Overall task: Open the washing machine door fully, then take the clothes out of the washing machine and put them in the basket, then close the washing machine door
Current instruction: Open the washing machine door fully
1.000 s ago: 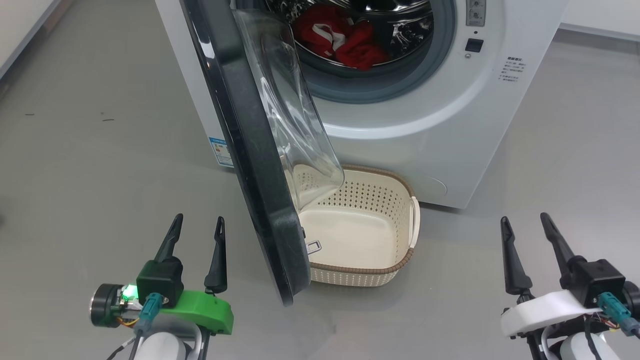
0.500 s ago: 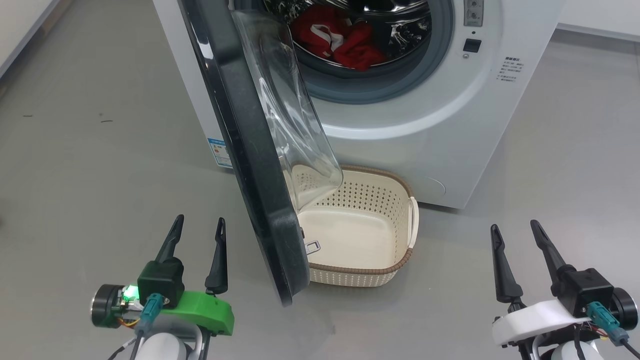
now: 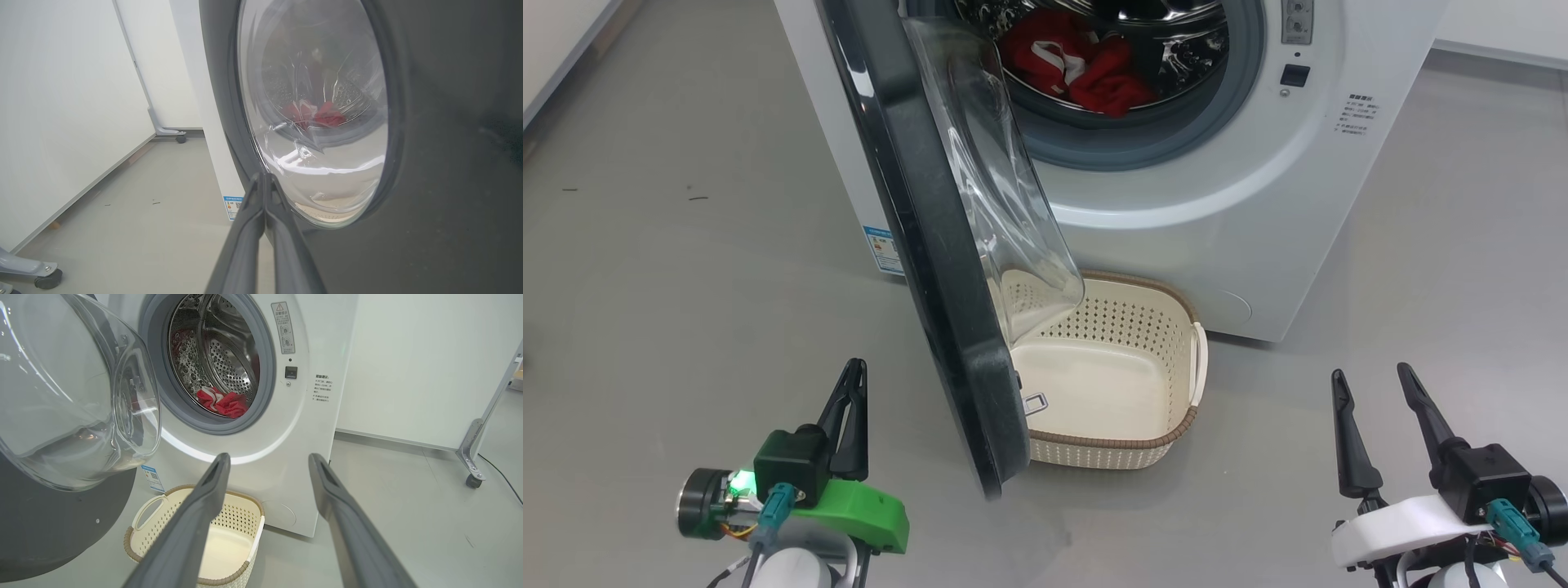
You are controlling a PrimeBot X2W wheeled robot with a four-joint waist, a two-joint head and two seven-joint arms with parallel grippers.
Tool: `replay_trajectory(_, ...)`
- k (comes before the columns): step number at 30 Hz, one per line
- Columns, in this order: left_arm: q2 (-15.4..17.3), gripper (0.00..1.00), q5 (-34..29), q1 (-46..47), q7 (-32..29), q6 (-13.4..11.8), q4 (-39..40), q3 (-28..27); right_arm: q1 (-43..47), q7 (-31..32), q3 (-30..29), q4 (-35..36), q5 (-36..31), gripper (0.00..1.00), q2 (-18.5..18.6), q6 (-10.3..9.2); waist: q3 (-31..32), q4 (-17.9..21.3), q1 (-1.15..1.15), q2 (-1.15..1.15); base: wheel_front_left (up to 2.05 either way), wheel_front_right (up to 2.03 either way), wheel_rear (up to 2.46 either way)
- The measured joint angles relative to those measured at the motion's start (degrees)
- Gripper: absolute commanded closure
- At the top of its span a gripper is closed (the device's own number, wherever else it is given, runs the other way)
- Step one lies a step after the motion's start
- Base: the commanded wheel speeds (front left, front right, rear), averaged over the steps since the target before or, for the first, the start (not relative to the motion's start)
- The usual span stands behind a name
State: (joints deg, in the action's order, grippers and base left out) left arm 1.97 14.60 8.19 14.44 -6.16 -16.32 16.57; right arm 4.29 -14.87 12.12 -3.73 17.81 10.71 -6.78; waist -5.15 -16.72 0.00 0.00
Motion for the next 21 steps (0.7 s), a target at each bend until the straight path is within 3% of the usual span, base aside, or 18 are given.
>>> replay_trajectory(13, 0.0, 1.00, 0.0, 0.0, 0.0, 0.0, 0.9, -0.2, 0.2, 0.0, -0.8, 0.5, -0.8, 0.00, -0.5, 0.14, -0.4, -0.3, 0.00, 0.00, 0.00, 0.00, 0.00)
replay_trajectory(21, 0.0, 1.00, 0.1, 0.5, 0.0, 0.0, 9.9, -3.5, 0.4, 0.0, -1.6, 0.6, -1.4, 0.00, -0.9, 0.24, -0.5, -0.7, 0.00, 0.00, 0.00, 0.00, 0.00)
